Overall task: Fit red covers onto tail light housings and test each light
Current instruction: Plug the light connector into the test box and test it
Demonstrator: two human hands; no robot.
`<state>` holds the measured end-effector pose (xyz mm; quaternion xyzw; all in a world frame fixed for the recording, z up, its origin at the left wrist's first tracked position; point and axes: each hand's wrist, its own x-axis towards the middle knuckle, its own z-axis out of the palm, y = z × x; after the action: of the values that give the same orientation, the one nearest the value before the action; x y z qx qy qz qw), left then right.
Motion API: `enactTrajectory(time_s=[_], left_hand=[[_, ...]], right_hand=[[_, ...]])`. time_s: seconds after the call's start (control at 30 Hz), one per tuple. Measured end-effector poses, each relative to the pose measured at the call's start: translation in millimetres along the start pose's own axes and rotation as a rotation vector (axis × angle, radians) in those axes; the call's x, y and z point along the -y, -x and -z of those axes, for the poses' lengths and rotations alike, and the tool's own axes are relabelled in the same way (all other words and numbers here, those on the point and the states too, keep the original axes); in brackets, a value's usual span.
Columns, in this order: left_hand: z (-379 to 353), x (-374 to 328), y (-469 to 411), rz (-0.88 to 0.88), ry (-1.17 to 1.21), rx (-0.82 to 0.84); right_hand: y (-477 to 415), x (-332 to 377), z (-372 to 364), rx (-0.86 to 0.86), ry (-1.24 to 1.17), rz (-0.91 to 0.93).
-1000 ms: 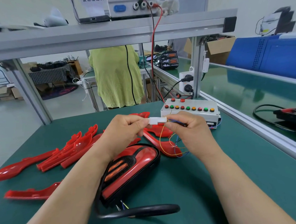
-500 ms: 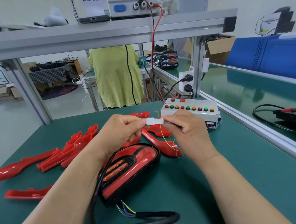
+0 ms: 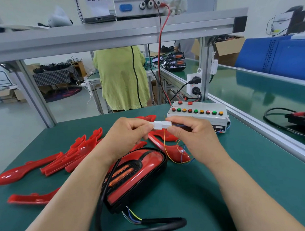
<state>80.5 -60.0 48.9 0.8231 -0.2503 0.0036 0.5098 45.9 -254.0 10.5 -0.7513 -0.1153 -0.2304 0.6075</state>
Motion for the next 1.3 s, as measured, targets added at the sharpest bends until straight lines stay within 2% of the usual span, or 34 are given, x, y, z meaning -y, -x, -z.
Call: enactTrajectory(time_s=[0.07, 0.23, 0.57, 0.67, 1.0, 1.17, 1.3], left_hand=[[0, 1, -1, -0.031, -0.007, -0.034], [4, 3, -1, -0.103, -0.028, 0.007], [6, 14, -5, -0.105, -0.148, 0.023], [6, 12, -5, -0.089, -0.11, -0.008], [8, 11, -4, -0.051, -0.124, 0.051], [7, 10, -4, -0.103, -0.071, 0.033], [7, 10, -3, -0.187, -0.115, 0.029]], right_hand=[[0, -1, 0, 0.006, -0.01, -0.016], [0, -2, 0, 0.004, -0.051, -0.042], [1, 1, 0, 0.016, -0.06, -0.034], [2, 2, -1, 0.017, -0.064, -0.04], [3, 5, -3, 0.026, -0.017, -0.027], [2, 4, 0, 0.033, -0.092, -0.083], [0, -1, 0, 0.036, -0.099, -0.106]])
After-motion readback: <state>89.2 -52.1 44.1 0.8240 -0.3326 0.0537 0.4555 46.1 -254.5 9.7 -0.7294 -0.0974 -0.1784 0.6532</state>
